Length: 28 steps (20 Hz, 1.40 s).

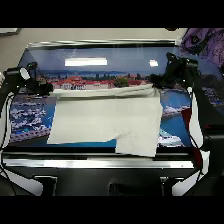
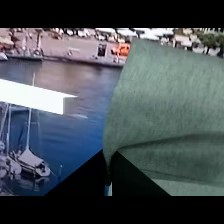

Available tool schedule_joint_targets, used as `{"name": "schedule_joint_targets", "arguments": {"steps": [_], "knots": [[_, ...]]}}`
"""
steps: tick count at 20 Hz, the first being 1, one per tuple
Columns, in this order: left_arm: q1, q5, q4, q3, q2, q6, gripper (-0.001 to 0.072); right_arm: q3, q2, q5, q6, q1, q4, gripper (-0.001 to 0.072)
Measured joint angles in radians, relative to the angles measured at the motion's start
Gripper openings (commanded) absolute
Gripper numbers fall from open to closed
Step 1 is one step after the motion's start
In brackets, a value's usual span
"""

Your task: Fold the clothes and pants, and hang the long-sleeved shirts on hangers.

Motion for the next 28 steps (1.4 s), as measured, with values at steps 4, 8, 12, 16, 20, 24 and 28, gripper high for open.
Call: {"name": "schedule_joint_targets", "arguments": {"steps": [4,8,12,16,20,24,28], "knots": [[0.000,-0.108,-0.057,-0.013,-0.006,0.041,0.0019,0.000,-0.005,-0.121,-0.004,0.000,-0.039,0.0032],[-0.002,-0.148,-0.109,-0.064,-0.010,0.055,0.0020,0.000,-0.031,-0.180,-0.005,0.001,-0.050,0.0032],[-0.002,-0.163,-0.137,-0.103,-0.023,0.060,0.0046,0.000,-0.067,-0.208,-0.008,0.001,-0.037,0.0038],[-0.002,-0.171,-0.164,-0.109,-0.036,0.060,0.0627,0.000,-0.098,-0.226,-0.010,0.001,-0.007,0.0317],[0.031,-0.198,-0.176,-0.042,-0.020,0.034,0.0627,-0.001,-0.063,-0.254,-0.066,-0.006,-0.011,0.0320],[0.126,-0.240,-0.175,-0.011,0.086,0.023,0.0624,-0.059,0.068,-0.286,-0.130,-0.093,0.037,0.0321],[0.258,-0.253,-0.197,-0.159,0.254,0.024,0.0622,-0.381,0.289,-0.262,-0.210,-0.286,0.182,0.0373]]}}
